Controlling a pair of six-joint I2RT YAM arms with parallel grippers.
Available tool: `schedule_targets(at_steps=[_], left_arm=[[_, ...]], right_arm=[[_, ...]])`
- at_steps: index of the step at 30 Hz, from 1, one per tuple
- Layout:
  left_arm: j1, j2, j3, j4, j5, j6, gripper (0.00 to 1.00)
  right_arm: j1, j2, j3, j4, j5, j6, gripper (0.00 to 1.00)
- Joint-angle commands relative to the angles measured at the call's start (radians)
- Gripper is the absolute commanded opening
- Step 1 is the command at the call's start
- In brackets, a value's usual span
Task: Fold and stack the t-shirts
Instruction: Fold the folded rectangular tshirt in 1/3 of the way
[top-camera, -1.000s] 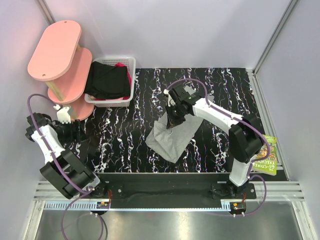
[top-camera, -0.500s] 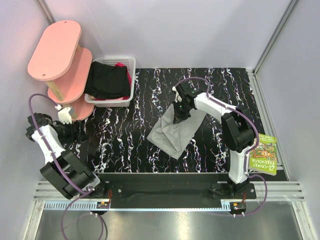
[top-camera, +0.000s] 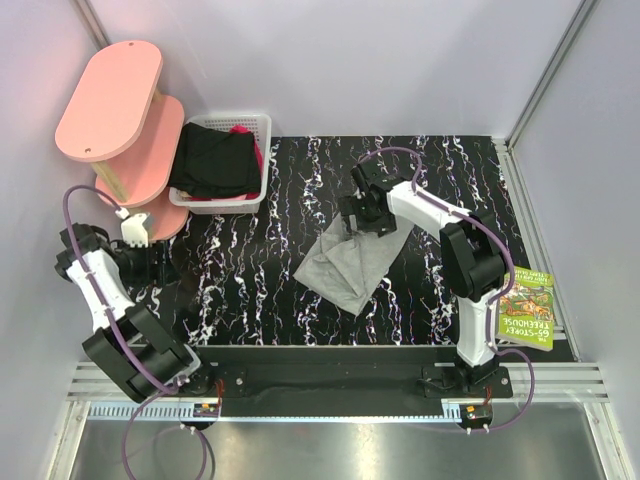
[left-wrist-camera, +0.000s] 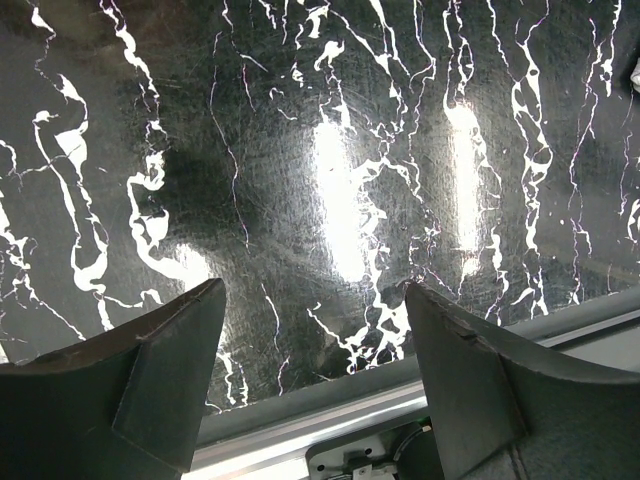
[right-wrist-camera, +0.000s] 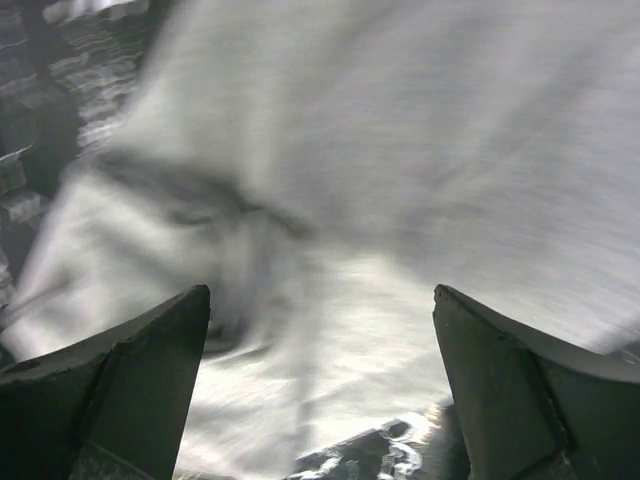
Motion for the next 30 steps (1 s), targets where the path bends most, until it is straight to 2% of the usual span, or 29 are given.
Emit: schedule_targets(at_steps=[1, 3, 5, 8, 9, 12, 13, 14, 16, 17, 20, 26, 30], left_arm=[[-0.012, -0.04, 0.012, 0.002, -0.003, 0.016, 0.78], [-0.017, -0.041, 0.011, 0.0, -0.004, 0.014, 0.78], [-0.022, -0.048, 0.009, -0.002, -0.007, 0.009, 0.78], [-0.061, -0.07, 0.006, -0.014, -0.009, -0.004, 0.78], [-0.083, -0.081, 0.003, -0.02, -0.012, -0.012, 0.78], [-0.216, -0.138, -0.006, -0.025, -0.019, -0.07, 0.78], [-0.309, -0.156, -0.004, -0.026, -0.039, -0.099, 0.79], [-0.349, -0.185, -0.003, -0.003, -0.056, -0.127, 0.79], [-0.434, -0.195, 0.035, -0.011, -0.065, -0.162, 0.8], [-0.446, -0.192, 0.049, -0.014, -0.064, -0.167, 0.8], [-0.448, -0.161, 0.094, -0.014, -0.069, -0.181, 0.8], [-0.45, -0.144, 0.077, -0.002, -0.07, -0.187, 0.79], [-0.448, -0.155, 0.065, 0.012, -0.107, -0.184, 0.79]], right_arm=[[-0.006, -0.032, 0.082, -0.1, 0.468, 0.078, 1.0], [-0.009, -0.075, 0.102, -0.135, 0.62, 0.12, 1.0], [-0.009, -0.133, 0.11, -0.143, 0.656, 0.135, 1.0], [0.013, -0.209, 0.109, -0.123, 0.48, 0.129, 1.0], [0.065, -0.221, 0.098, -0.102, 0.402, 0.113, 1.0], [0.192, -0.23, 0.095, -0.091, 0.275, 0.077, 1.0], [0.219, -0.233, 0.09, -0.084, 0.247, 0.082, 1.0], [0.243, -0.238, 0.076, -0.039, 0.13, 0.08, 1.0], [0.282, -0.272, 0.005, 0.029, 0.039, 0.106, 1.0], [0.288, -0.279, -0.026, 0.102, -0.052, 0.114, 1.0], [0.291, -0.276, -0.092, 0.141, -0.094, 0.154, 1.0], [0.296, -0.224, -0.151, 0.161, -0.045, 0.169, 1.0], [0.297, -0.204, -0.166, 0.176, -0.095, 0.18, 1.0]])
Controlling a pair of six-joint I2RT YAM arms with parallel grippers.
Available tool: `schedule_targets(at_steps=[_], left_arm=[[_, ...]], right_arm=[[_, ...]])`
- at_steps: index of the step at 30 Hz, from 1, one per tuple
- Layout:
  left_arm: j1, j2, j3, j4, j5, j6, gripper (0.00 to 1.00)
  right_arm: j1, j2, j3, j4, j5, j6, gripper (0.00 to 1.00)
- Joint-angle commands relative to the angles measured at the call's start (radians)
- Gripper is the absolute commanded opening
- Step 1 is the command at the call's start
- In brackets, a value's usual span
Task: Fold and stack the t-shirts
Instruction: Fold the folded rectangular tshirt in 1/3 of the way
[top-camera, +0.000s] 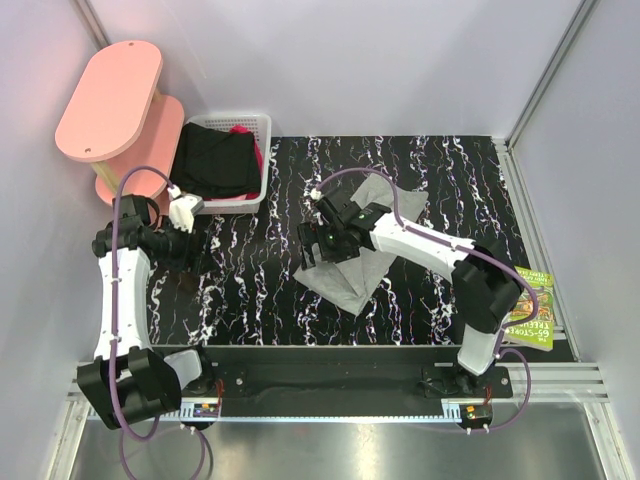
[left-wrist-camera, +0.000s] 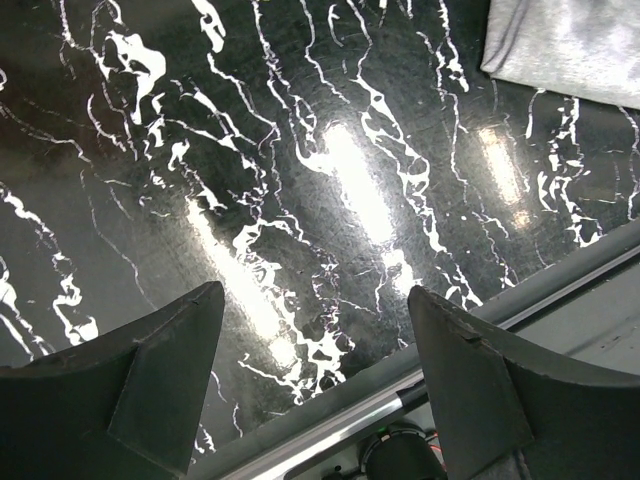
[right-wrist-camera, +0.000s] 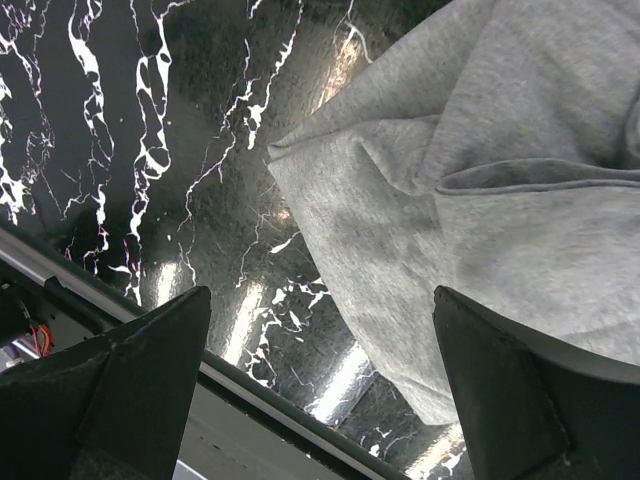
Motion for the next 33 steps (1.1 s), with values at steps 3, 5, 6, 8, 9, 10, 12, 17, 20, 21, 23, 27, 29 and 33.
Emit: schedule_targets(at_steps=[3, 5, 6, 8, 9, 10, 12, 17, 20, 21, 23, 27, 29, 33], left_arm=[[-0.001, -0.016, 0.01, 0.031, -0.049, -0.01, 0.8], [-0.001, -0.013, 0.014, 0.031, -0.044, -0.013, 0.8], [0.001, -0.01, 0.017, 0.031, -0.041, -0.016, 0.8], [-0.001, -0.004, 0.019, 0.029, -0.035, -0.02, 0.8], [-0.001, -0.004, 0.02, 0.031, -0.036, -0.021, 0.8], [-0.002, -0.001, 0.022, 0.031, -0.035, -0.021, 0.8], [-0.001, -0.002, 0.02, 0.029, -0.041, -0.018, 0.8], [-0.001, -0.01, 0.022, 0.029, -0.052, -0.013, 0.8], [-0.001, -0.011, 0.022, 0.031, -0.046, -0.015, 0.8], [-0.001, -0.01, 0.02, 0.031, -0.046, -0.016, 0.8], [-0.001, -0.008, 0.019, 0.031, -0.041, -0.021, 0.8], [-0.001, -0.01, 0.017, 0.031, -0.047, -0.02, 0.8], [-0.001, -0.013, 0.013, 0.031, -0.056, -0.015, 0.8], [-0.001, -0.022, 0.005, 0.031, -0.067, -0.006, 0.8]], right_arm=[[0.018, 0.026, -0.021, 0.09, -0.098, 0.037, 1.0], [0.034, 0.038, -0.025, 0.099, -0.085, 0.036, 1.0], [0.043, 0.046, -0.023, 0.101, -0.075, 0.036, 1.0], [0.046, 0.069, -0.022, 0.101, -0.06, 0.034, 1.0], [0.055, 0.077, -0.02, 0.101, -0.04, 0.03, 1.0], [0.062, 0.084, -0.02, 0.099, -0.01, 0.027, 0.99], [0.065, 0.091, -0.014, 0.075, 0.076, 0.016, 1.0], [0.065, 0.104, 0.014, -0.055, 0.397, 0.008, 1.0], [0.065, 0.101, 0.011, -0.095, 0.521, 0.019, 1.0], [0.066, 0.092, 0.008, -0.101, 0.546, 0.024, 1.0], [0.065, 0.085, 0.009, -0.114, 0.61, 0.036, 1.0], [0.063, 0.11, 0.035, -0.155, 0.69, 0.04, 1.0], [0.062, 0.132, 0.043, -0.178, 0.716, 0.053, 1.0], [0.045, 0.14, 0.029, -0.239, 0.752, 0.123, 1.0]])
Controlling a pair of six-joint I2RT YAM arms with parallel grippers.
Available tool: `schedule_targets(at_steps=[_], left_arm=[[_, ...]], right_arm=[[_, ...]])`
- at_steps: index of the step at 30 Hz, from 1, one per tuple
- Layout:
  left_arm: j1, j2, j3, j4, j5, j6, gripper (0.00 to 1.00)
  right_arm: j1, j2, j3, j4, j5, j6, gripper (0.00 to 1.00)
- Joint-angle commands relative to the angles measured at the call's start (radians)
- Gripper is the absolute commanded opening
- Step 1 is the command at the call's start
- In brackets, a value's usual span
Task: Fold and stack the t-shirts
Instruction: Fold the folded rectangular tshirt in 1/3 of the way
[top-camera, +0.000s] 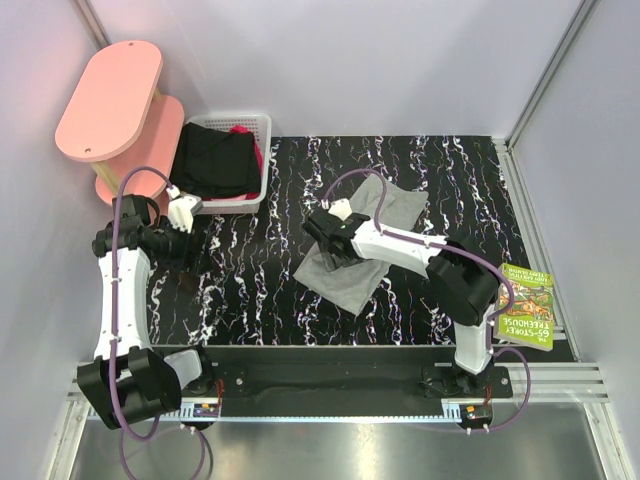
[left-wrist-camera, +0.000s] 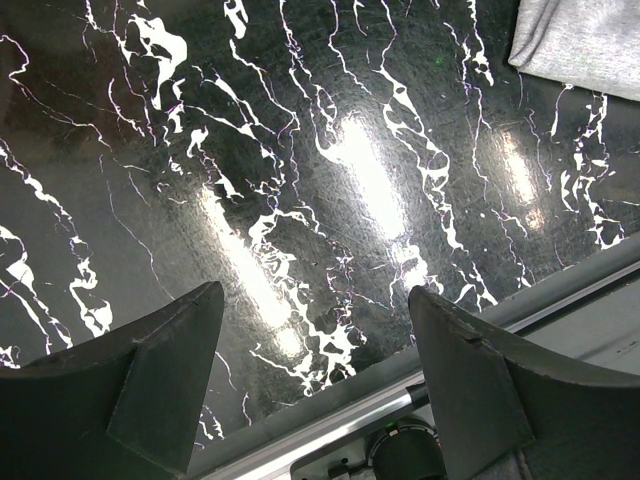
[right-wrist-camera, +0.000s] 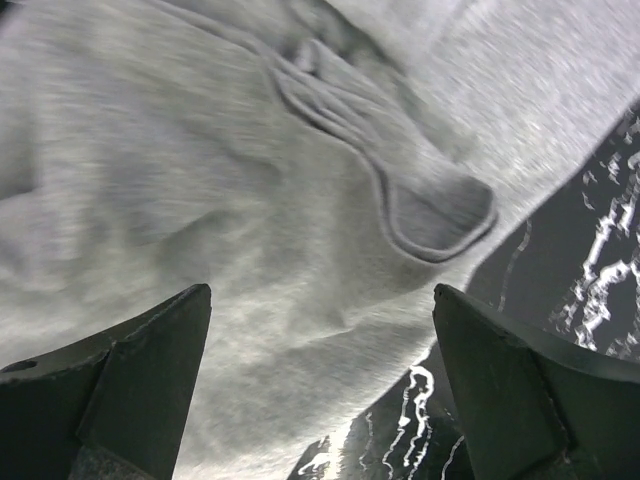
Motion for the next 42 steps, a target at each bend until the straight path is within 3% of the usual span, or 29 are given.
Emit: schedule_targets(at_steps=[1, 6, 14, 17, 21, 24, 27, 34, 38, 42], left_arm=[[-0.001, -0.021, 0.002, 0.025, -0.021, 0.004, 0.8], [0.001, -0.021, 0.002, 0.025, -0.027, 0.007, 0.8], [-0.001, -0.033, -0.003, 0.024, -0.038, 0.01, 0.8], [-0.001, -0.039, -0.004, 0.022, -0.041, 0.015, 0.8], [-0.001, -0.05, -0.009, 0.021, -0.05, 0.019, 0.8], [-0.001, -0.055, -0.015, 0.019, -0.048, 0.019, 0.8], [-0.001, -0.064, -0.021, 0.019, -0.05, 0.022, 0.8], [-0.001, -0.092, -0.021, 0.014, -0.073, 0.033, 0.8], [0.001, -0.095, -0.016, 0.008, -0.079, 0.039, 0.8], [-0.002, -0.092, -0.012, 0.002, -0.07, 0.035, 0.81]], right_arm=[[-0.021, 0.016, 0.002, -0.086, 0.116, 0.106, 1.0], [-0.098, -0.007, -0.058, -0.09, 0.112, 0.143, 1.0], [-0.259, -0.01, -0.04, -0.057, -0.081, 0.094, 1.0], [-0.261, -0.029, 0.023, -0.06, -0.201, 0.06, 1.0], [-0.261, -0.091, 0.075, -0.008, -0.586, 0.026, 1.0], [-0.262, -0.153, 0.095, 0.034, -0.739, 0.057, 1.0], [-0.267, -0.17, 0.112, 0.048, -0.788, 0.081, 1.0], [-0.359, -0.101, 0.001, 0.144, -0.809, 0.121, 1.0], [-0.445, -0.038, -0.113, 0.311, -0.915, 0.153, 1.0], [-0.518, 0.069, -0.125, 0.416, -1.046, 0.169, 1.0]])
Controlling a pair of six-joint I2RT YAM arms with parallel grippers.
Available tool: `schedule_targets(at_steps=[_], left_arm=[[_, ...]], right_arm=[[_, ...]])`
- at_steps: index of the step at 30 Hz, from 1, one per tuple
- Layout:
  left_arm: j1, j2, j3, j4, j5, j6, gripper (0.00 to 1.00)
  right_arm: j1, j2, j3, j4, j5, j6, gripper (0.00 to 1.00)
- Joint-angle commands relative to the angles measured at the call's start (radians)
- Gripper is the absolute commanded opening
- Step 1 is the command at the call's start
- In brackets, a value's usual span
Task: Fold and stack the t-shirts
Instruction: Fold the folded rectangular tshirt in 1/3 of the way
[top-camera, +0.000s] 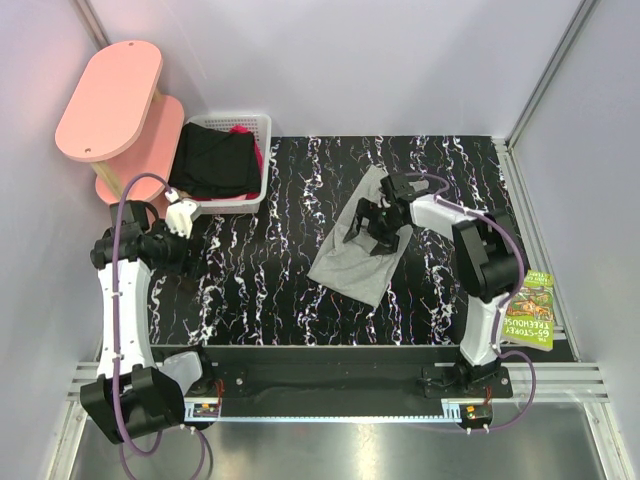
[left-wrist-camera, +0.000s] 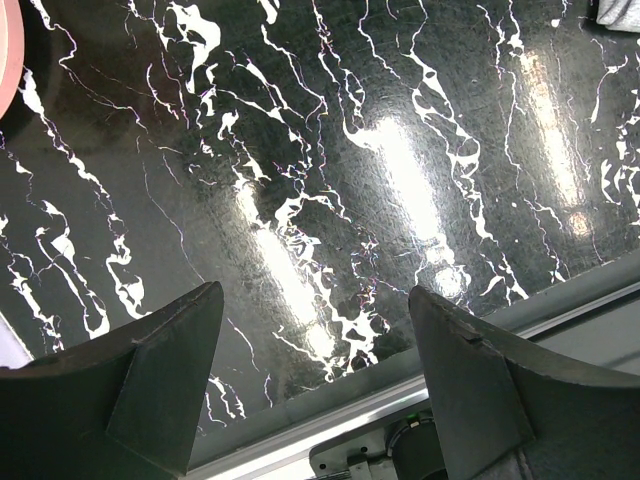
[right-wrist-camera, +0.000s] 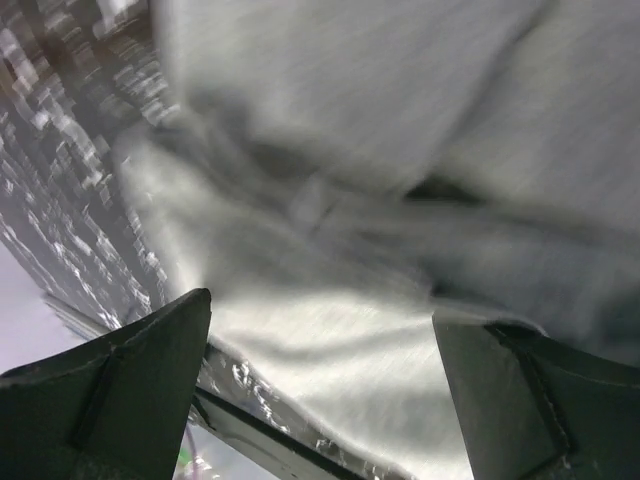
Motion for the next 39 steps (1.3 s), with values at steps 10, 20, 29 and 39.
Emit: schedule_targets(at_steps=[10, 20, 29, 39], left_arm=[[-0.001, 0.011, 0.015, -0.001, -0.003, 0.01, 0.8], [-0.001, 0.008, 0.007, -0.001, -0.004, 0.007, 0.8], [-0.001, 0.01, 0.01, -0.001, -0.009, 0.007, 0.8], [-0.001, 0.0, -0.002, -0.002, -0.004, 0.012, 0.81]], right_arm=[[-0.067, -0.083, -0.031, 0.223, -0.297, 0.069, 1.0], [-0.027, -0.035, 0.04, 0.315, -0.376, 0.164, 1.0], [0.016, 0.23, 0.075, 0.52, -0.446, 0.272, 1.0], [0.016, 0.235, 0.126, 0.493, -0.46, 0.233, 0.99]])
